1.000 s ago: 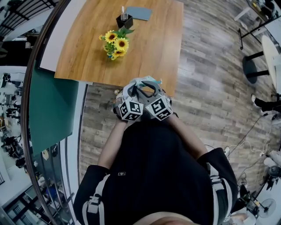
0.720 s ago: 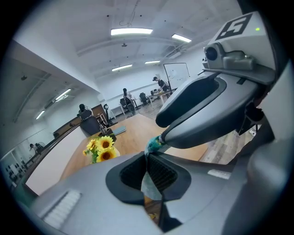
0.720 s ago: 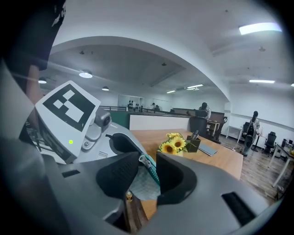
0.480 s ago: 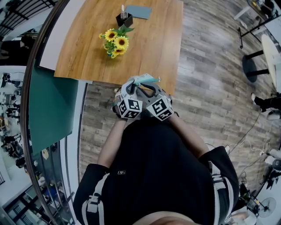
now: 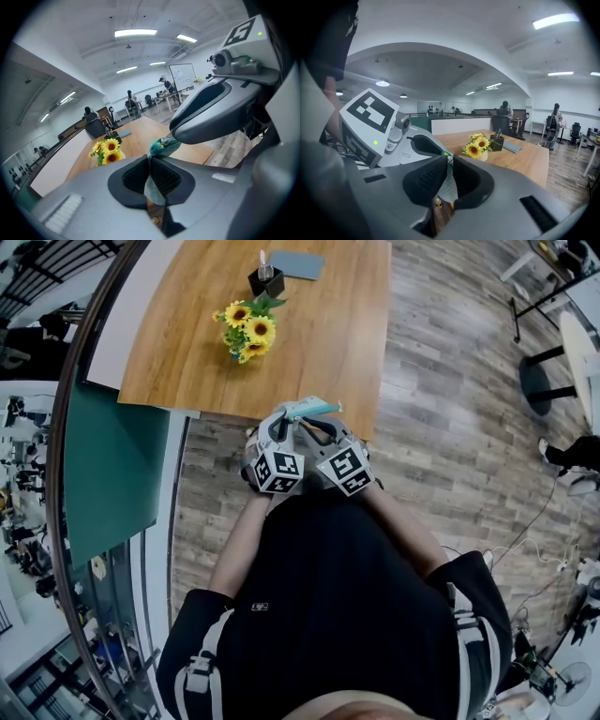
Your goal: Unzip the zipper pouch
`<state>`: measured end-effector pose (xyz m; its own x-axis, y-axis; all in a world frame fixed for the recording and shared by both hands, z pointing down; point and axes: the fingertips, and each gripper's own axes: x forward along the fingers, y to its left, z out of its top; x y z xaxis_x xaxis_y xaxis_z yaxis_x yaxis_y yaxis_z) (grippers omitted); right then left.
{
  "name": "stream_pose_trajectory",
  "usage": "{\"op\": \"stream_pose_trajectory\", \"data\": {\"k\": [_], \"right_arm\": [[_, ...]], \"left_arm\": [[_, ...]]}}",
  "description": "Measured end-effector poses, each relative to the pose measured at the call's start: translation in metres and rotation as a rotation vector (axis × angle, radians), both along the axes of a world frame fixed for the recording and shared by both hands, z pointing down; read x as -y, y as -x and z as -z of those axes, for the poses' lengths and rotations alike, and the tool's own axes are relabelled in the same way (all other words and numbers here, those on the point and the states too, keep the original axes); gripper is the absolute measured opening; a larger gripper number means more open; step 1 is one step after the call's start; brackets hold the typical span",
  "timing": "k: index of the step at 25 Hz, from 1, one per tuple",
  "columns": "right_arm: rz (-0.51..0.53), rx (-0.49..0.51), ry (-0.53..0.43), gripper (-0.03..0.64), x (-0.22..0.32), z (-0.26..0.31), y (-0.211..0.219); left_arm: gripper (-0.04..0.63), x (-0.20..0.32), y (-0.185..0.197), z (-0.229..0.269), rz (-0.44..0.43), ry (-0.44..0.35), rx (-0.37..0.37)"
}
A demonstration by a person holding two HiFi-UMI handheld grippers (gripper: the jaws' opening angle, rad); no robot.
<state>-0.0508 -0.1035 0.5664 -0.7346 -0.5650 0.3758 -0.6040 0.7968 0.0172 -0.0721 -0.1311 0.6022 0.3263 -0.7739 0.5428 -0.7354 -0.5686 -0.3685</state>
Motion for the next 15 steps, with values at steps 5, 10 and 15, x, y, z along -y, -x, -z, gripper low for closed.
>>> {"op": "stream_pose_trajectory", "data": {"k": [5, 10, 15], "right_arm": [[-0.029, 0.059, 0.062, 0.035, 0.000, -0.005, -0.008], [-0.065, 0.171, 0.207, 0.035, 0.002, -0.010, -0.011], [-0.089, 0.343, 0.372, 0.037, 0.007, -0.015, -0.012]], "left_arm": [[0.011, -0.004, -0.004, -0.001, -0.002, -0.004, 0.011], [0.011, -0.006, -0.004, 0.001, 0.005, -0.014, 0.020], [0.011, -0.005, -0.004, -0.001, 0.006, -0.024, 0.031]]}}
